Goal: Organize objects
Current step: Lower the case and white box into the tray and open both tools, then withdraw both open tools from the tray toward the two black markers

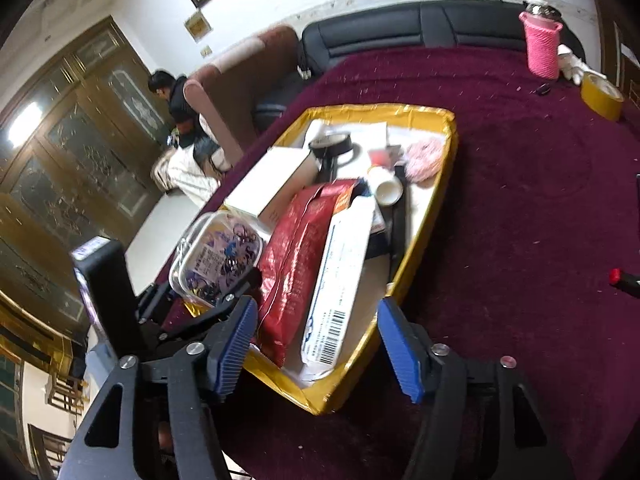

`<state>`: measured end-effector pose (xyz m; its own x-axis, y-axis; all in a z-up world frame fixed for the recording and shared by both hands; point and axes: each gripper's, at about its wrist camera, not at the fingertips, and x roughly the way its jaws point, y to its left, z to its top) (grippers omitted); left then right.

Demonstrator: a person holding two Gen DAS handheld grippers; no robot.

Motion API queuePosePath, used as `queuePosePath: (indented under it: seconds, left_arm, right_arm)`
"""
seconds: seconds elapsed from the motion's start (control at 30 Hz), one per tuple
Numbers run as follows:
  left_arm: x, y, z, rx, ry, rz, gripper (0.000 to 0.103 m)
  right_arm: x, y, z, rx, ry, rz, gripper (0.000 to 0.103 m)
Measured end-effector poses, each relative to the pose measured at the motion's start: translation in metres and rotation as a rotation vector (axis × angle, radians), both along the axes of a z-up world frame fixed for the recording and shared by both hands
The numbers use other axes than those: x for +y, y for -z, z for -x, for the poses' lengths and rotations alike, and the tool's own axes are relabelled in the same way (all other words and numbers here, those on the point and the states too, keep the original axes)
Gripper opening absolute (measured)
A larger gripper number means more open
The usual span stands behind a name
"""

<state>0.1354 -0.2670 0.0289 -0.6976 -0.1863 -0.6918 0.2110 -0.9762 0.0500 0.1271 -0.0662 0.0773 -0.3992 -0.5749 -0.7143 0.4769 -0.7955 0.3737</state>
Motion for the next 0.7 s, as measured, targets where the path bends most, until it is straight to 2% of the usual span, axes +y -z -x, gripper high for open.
queuePosePath:
  seconds: [0.13,0.27,0.43,0.5,0.6,0.7]
  left_arm:
    - [0.002,0.001,0.003,-0.017,0.021,0.004,0.072]
    - [0.003,0.002,0.004,-0.022,0.026,0.008,0.073]
    - [0.003,0.001,0.004,-0.018,0.047,-0.005,0.073]
    - [0.001,-0.001,0.001,-0.005,0.071,-0.031,0.073]
    - [0.0,-0.008,-0.009,0.025,0.092,-0.07,0.079]
    - [0.003,-0.026,-0.022,0.072,0.101,-0.057,0.08]
  right_arm:
    - [0.029,-0.01,-0.002,0.04,0.056,0.038,0.077]
    - [0.065,-0.017,-0.004,0.092,0.136,0.059,0.08]
    - [0.122,-0.026,-0.009,0.184,0.27,0.047,0.093]
    - [0.145,-0.027,-0.008,0.196,0.324,0.041,0.095]
    - [0.189,-0.028,-0.007,0.208,0.427,0.013,0.097]
    - [0.235,-0.023,-0.007,0.189,0.529,0.014,0.098]
